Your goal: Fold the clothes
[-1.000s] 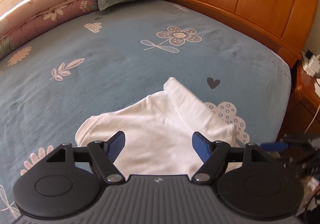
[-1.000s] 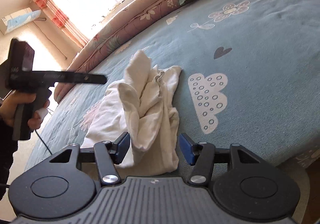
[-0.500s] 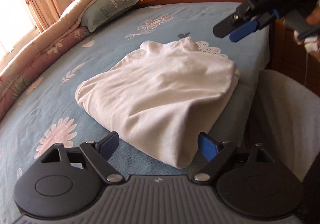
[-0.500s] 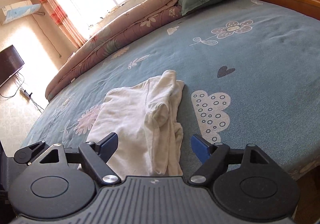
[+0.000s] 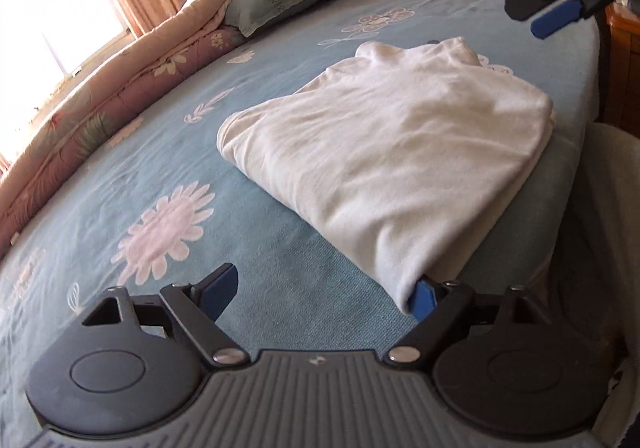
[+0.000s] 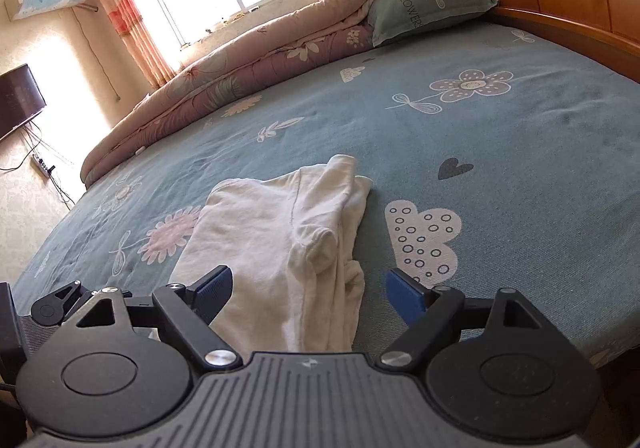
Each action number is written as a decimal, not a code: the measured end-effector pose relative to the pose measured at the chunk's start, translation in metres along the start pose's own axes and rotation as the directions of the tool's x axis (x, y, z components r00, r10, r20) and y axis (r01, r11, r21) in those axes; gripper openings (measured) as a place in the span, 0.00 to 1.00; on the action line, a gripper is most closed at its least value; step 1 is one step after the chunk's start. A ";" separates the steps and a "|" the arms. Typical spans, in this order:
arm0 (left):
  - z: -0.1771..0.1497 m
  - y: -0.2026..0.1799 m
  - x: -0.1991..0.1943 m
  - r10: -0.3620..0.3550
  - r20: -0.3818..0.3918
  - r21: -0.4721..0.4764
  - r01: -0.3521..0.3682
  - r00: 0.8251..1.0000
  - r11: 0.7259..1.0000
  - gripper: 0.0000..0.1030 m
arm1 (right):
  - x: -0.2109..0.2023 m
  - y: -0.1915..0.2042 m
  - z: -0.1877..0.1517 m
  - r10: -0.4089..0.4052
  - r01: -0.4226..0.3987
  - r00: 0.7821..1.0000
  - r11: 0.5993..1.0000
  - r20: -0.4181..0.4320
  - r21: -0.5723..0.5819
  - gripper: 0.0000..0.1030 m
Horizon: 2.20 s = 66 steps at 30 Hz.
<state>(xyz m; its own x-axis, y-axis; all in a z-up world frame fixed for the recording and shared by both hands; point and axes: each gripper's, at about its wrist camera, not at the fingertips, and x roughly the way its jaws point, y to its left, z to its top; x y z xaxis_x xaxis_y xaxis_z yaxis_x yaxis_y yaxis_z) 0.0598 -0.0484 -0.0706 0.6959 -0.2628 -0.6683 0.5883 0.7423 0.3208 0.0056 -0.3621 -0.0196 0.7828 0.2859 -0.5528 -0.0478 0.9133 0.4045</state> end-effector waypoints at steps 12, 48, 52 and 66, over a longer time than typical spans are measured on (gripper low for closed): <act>0.032 0.089 -0.030 -0.190 0.122 -0.341 0.221 0.974 0.914 0.84 | 0.021 0.038 0.017 0.113 -0.111 0.994 0.964 -0.004 -0.243 0.85; 0.099 0.096 0.092 -0.462 -0.002 -0.471 0.407 0.887 0.783 0.93 | 0.116 0.121 -0.037 0.291 -0.473 0.864 0.747 -0.410 -0.468 0.34; 0.102 0.096 0.086 -0.459 0.034 -0.446 0.424 0.888 0.788 0.93 | 0.097 0.117 -0.025 0.322 -0.466 0.875 0.763 -0.361 -0.449 0.34; 0.109 0.076 0.123 -0.438 0.053 -0.360 0.427 0.897 0.830 0.93 | 0.082 0.024 -0.001 0.066 -0.104 0.991 0.933 -0.119 -0.345 0.37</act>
<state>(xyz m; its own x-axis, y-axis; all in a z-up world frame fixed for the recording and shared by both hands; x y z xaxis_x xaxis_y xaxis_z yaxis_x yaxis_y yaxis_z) 0.2348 -0.0914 -0.0551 0.3884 -0.5939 -0.7046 0.6365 0.7258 -0.2609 0.0677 -0.3165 -0.0560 0.6985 0.3784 -0.6074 -0.3404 0.9223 0.1832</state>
